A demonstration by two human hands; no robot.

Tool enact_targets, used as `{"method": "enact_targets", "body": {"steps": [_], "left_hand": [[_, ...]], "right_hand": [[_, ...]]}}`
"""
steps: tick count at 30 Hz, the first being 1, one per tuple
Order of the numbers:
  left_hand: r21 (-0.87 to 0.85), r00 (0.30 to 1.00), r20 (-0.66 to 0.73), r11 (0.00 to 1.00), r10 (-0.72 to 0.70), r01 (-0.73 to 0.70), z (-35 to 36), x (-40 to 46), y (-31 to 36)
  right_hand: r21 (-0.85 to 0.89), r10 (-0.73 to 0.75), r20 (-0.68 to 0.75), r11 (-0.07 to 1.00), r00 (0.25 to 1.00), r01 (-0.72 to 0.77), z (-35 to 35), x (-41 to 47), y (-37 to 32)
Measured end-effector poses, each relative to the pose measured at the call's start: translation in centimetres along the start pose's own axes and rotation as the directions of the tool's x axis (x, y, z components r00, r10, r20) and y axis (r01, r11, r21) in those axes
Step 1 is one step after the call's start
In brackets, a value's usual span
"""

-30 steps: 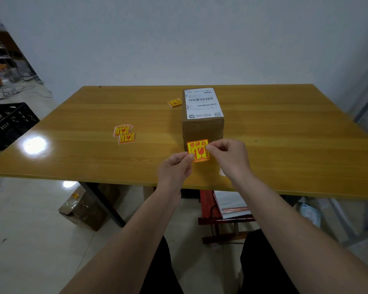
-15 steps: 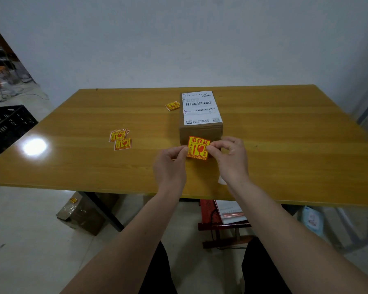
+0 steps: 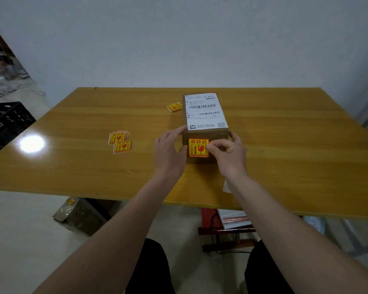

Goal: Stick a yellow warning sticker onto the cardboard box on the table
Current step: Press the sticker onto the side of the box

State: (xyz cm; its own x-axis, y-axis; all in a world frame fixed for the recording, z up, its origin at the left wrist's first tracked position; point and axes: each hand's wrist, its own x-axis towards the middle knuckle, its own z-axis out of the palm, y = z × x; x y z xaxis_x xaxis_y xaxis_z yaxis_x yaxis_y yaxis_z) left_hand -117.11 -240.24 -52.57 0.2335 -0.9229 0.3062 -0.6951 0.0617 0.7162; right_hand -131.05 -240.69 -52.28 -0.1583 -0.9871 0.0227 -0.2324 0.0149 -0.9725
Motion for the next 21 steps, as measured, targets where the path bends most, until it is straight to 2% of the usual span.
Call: {"method": "enact_targets", "body": {"steps": [4,9,21], "left_hand": [[0.01,1.0,-0.005,1.0,0.008,-0.008,0.0,0.3,-0.3],[-0.092,1.0,-0.019,0.996,0.0,-0.001,0.2,0.5,-0.5],[-0.191,0.997,-0.045,0.98,-0.061,0.052,0.8,0.6,-0.2]], "right_hand": [[0.031,-0.015,-0.012,0.999,1.0,0.016,0.5,0.5,0.0],[0.037,-0.028,-0.034,0.999,0.999,0.029,0.8,1.0,0.1],[0.018,-0.017,-0.065,1.0,0.998,0.018,1.3,1.3,0.4]]}}
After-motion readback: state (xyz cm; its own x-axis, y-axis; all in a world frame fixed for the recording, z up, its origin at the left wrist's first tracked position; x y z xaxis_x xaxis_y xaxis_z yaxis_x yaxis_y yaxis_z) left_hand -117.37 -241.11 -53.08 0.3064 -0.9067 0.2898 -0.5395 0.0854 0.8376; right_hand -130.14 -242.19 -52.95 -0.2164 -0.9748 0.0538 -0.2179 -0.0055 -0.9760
